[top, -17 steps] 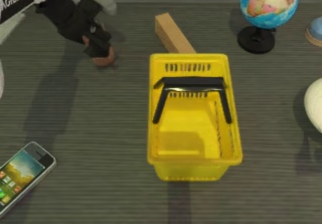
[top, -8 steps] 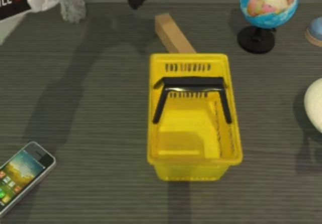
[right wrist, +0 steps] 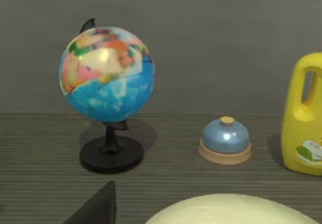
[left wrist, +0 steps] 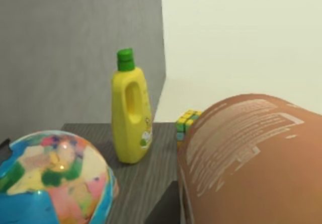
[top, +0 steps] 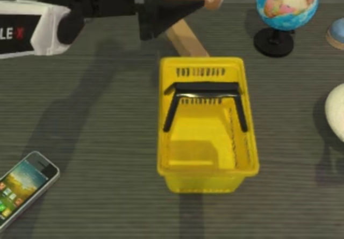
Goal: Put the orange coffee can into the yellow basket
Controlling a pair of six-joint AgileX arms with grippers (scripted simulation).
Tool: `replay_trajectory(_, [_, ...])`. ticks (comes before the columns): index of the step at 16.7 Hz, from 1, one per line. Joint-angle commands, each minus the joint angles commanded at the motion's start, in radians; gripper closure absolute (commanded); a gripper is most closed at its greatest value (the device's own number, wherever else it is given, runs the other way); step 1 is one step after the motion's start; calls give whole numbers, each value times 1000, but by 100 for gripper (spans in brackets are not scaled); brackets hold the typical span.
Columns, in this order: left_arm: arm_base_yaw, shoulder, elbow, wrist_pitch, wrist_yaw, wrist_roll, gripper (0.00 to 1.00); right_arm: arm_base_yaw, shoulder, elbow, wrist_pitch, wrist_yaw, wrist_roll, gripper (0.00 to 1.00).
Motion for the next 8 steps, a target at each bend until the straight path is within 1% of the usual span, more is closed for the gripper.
replay_trajectory(2, [-9,-10,-66,66,47,-46,100,0,0,0,0,0,0,0])
replay_trajectory(3, [-12,-12,-86,84,61,-61,100,0,0,0,0,0,0,0])
replay_trajectory(8, [-13,-12,-97,93,68,-69,100,0,0,0,0,0,0,0])
